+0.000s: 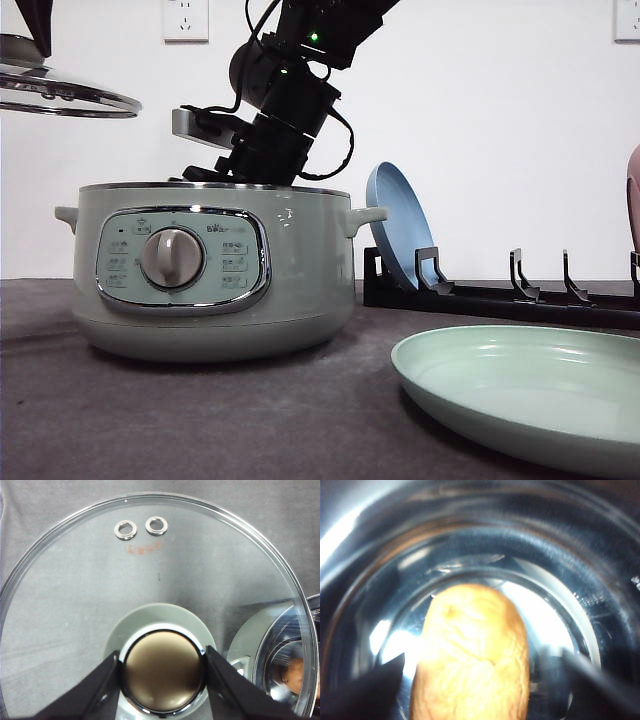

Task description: Transfer potato from steamer to green plate

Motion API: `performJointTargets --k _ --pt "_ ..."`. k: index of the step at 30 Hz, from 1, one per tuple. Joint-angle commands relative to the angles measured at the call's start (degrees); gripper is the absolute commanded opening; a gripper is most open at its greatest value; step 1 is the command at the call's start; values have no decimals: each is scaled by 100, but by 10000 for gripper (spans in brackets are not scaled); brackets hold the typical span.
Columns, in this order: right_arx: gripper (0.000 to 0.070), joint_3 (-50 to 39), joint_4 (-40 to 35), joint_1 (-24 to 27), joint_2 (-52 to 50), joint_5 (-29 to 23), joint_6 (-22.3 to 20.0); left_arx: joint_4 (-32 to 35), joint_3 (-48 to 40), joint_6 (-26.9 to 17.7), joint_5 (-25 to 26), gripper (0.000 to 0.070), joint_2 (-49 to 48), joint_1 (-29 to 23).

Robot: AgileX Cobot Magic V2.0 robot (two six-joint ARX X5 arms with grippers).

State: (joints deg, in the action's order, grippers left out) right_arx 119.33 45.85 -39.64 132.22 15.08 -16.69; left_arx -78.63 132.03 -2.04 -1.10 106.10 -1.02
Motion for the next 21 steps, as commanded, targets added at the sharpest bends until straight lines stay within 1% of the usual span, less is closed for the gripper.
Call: performJointTargets --k 1,3,5,9,13,16,19,21 --pt "374 164 -18 -42 120 65 8 184 293 16 17 0 -129 -15" --pt "311 164 -20 -28 120 173 82 184 293 16 17 0 -131 -15" --pt "280 164 -38 -30 120 274 136 184 293 15 17 0 -129 -15" --pt "276 214 -75 -35 100 312 268 186 293 15 17 0 -131 -15" --pt "276 590 123 -35 47 310 387 186 293 15 17 0 -129 -15" --pt "276 1122 519 -33 -6 307 459 186 293 13 17 0 -131 -15" --pt "276 1660 1157 -32 -108 293 470 186 293 13 17 0 -131 -15" --pt "276 1860 1541 -25 -256 278 470 186 293 13 17 0 -131 -15"
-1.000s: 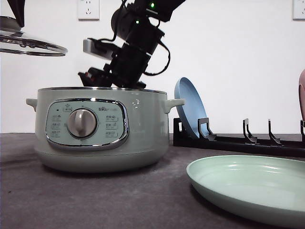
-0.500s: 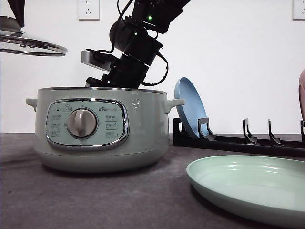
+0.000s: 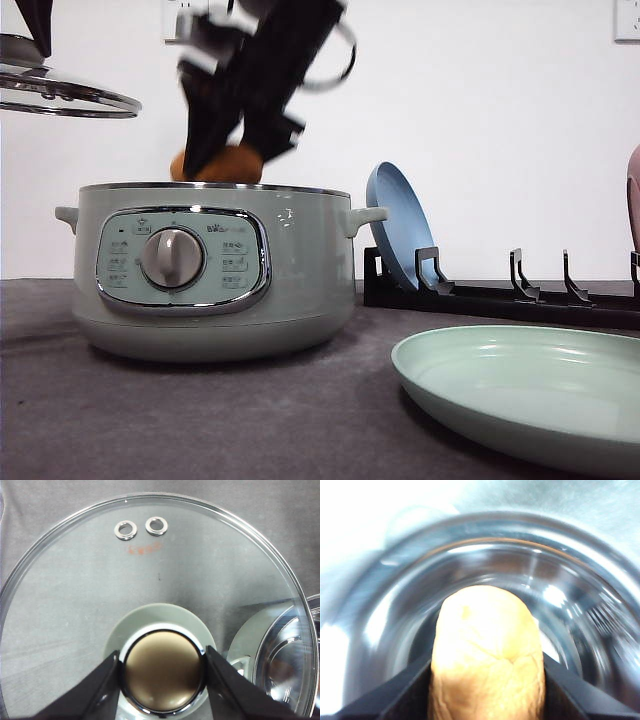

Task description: Transfer potato from steamer to green plate

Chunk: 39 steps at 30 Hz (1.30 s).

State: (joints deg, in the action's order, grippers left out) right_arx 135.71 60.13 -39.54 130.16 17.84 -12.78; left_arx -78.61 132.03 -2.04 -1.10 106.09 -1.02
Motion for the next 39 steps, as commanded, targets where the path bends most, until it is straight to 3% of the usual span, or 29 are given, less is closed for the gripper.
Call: performJointTargets --k 1,10,16,19,29,39 --pt "276 273 289 -25 -156 -7 79 184 293 13 17 0 -129 -15" --pt "276 203 1685 126 -1223 -458 63 187 293 13 17 0 -129 -15" --pt "276 -506 1956 185 -2322 -964 82 186 293 13 17 0 -129 -15" --pt "276 -1233 2057 211 -3035 -1193 109 188 293 13 17 0 -127 -15" --pt "276 -4169 1973 641 -5637 -1190 512 188 293 13 17 0 -128 -15" --pt "276 -7169 328 827 -7729 -1186 1451 188 293 13 17 0 -127 -15"
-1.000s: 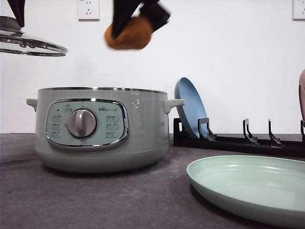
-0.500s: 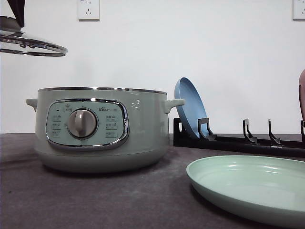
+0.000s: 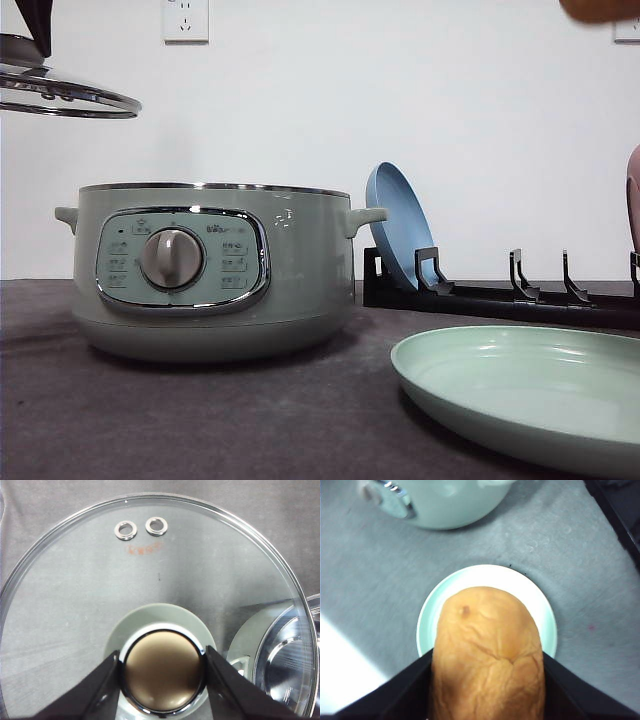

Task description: Transfer potato from steamer to green plate

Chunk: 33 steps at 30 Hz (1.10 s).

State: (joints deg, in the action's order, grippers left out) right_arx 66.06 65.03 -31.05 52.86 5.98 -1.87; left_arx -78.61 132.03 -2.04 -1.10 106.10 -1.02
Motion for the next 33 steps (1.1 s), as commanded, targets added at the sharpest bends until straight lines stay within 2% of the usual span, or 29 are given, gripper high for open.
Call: performJointTargets --k 1,6,11,17,22,33 --pt "276 -483 -360 -22 -110 0 457 188 293 13 17 0 -129 -15" --pt "276 -1676 -1286 -22 -217 11 902 188 293 13 17 0 -131 -15" --pt "276 -2679 -2336 -20 -20 -4 1131 188 293 13 17 0 -129 -15" --pt "276 -3299 -3598 -20 399 8 1347 188 293 13 17 0 -131 -15" --pt "276 -3311 -3933 -15 896 40 1342 188 293 13 15 0 -131 -15" --pt "276 -3311 -4117 -15 1527 61 1329 188 293 15 17 0 -131 -15"
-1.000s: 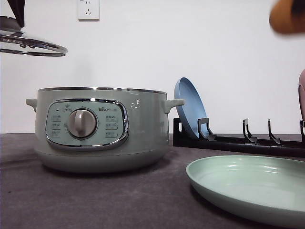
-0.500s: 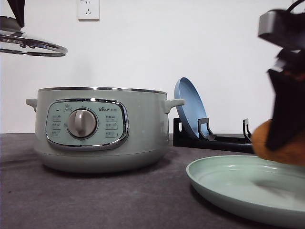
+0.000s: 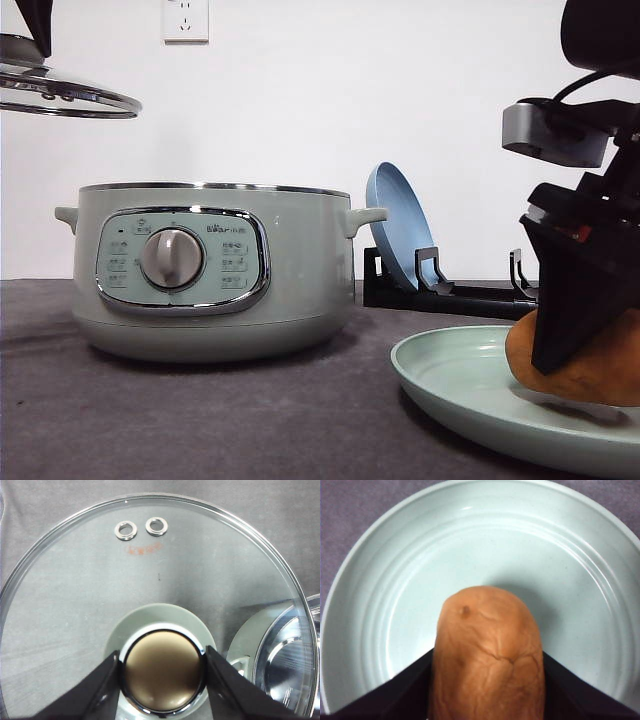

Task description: Transfer potato from steamer to green plate

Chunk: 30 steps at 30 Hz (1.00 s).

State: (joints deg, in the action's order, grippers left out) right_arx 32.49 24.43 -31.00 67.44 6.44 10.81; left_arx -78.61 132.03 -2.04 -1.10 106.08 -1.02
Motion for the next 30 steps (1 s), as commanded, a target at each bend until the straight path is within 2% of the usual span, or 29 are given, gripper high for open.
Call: performJointTargets --k 1,9,10,14,16,21,30 --pt "276 46 -72 -20 70 15 71 188 293 15 17 0 -129 -15" --pt "292 46 -88 -20 70 -9 82 181 293 17 17 0 -129 -15" --pt "320 46 -88 -20 70 -10 83 179 293 17 17 0 -129 -15" --pt "613 57 -89 -20 66 -59 114 177 293 17 17 0 -129 -15" --pt "665 101 -84 -20 48 -53 232 177 293 17 17 0 -127 -15" --pt "666 534 264 -25 -264 -29 393 174 293 91 17 0 -128 -15" --pt "665 2575 2266 -26 -1234 -52 361 141 293 171 17 0 -129 -15"
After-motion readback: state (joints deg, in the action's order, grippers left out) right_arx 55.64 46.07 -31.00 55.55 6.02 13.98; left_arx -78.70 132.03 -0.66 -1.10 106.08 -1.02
